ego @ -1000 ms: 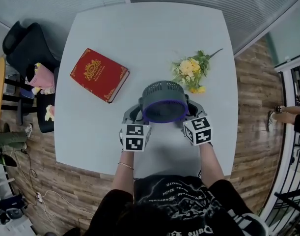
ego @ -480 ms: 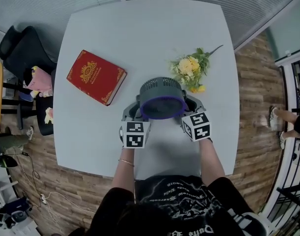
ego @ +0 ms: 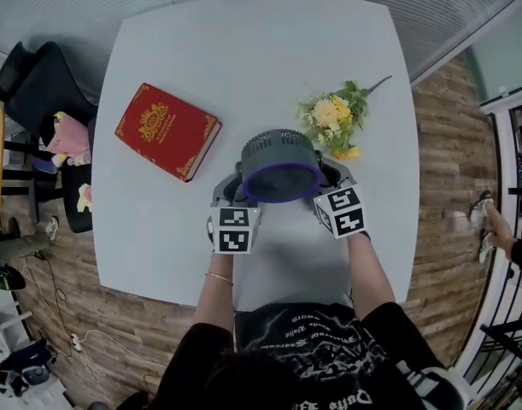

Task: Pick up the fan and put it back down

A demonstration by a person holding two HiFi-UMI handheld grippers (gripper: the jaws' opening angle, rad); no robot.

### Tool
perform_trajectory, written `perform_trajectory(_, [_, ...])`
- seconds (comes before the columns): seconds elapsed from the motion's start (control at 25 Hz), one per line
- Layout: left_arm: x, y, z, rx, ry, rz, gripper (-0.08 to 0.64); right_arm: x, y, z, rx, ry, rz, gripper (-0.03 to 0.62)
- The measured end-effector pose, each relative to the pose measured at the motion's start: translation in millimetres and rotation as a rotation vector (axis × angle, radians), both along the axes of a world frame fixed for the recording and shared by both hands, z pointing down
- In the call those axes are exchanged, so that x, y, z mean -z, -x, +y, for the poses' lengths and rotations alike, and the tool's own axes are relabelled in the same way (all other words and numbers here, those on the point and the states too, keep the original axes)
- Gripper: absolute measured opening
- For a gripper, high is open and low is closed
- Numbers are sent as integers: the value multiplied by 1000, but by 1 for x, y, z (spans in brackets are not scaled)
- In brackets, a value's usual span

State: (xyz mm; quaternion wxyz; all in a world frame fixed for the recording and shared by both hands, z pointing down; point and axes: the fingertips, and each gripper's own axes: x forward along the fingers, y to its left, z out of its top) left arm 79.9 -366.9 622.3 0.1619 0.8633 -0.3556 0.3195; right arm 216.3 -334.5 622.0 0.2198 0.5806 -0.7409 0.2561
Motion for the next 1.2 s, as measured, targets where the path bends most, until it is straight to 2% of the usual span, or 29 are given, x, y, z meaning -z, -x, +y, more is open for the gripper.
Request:
perform_trajectory(0.28, [-1,0,0,-8,-4,-6,101,-2,1,1,14,1,-18,110])
perform_trajectory(0.4, [-3,-1,3,-36,-17,-23,112,-2,1,3,24,0,-12,114])
perform_trajectory(0.56, [-2,-1,7,-69,-28,-31,120,-1,1,7,37,0,-51,124])
perform_trajectory(0.72, [-4,-2,11,-96,-34,-34,124,-3,3,9,67,-4,-12,142])
perform_trajectory(0.76, [-4,-3,13,-111,-29,-28,130,-4,4,9,71,-3,-6,170])
perform_trajectory(0.84, [-4,-3,17,-132,-14,-17,199,-4,5,12,78,0,2,212])
perform_trajectory(1.0, [-4,-1,24,-140,8,-20,264,-1,4,19,87,2,8,256])
perform_trajectory(1.2, [1,4,35,-136,22,-15,296,7,3,32,87,-7,6,264])
